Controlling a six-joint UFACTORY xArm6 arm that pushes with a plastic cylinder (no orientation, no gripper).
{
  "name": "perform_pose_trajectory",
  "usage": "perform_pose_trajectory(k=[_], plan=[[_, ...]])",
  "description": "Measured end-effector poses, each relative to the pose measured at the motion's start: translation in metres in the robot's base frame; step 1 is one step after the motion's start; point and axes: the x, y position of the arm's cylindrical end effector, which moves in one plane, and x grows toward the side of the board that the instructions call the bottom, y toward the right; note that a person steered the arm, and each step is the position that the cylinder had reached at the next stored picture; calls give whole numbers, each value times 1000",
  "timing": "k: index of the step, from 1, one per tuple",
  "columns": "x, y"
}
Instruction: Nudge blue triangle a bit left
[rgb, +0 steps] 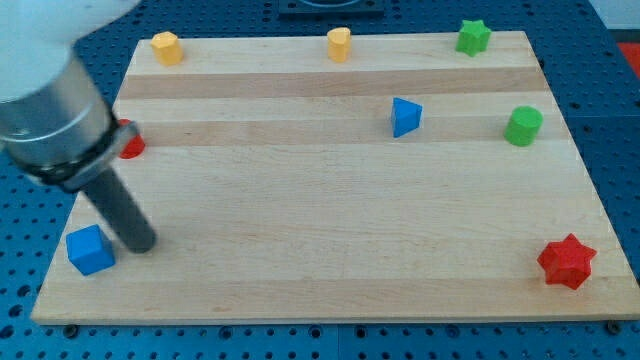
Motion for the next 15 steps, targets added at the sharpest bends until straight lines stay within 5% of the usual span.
perform_pose_trajectory(k=[2, 5, 7, 10, 12, 15], plan=[[-138, 85], [-157, 86], [-220, 101], [-233, 270], [-221, 333], [-198, 310]])
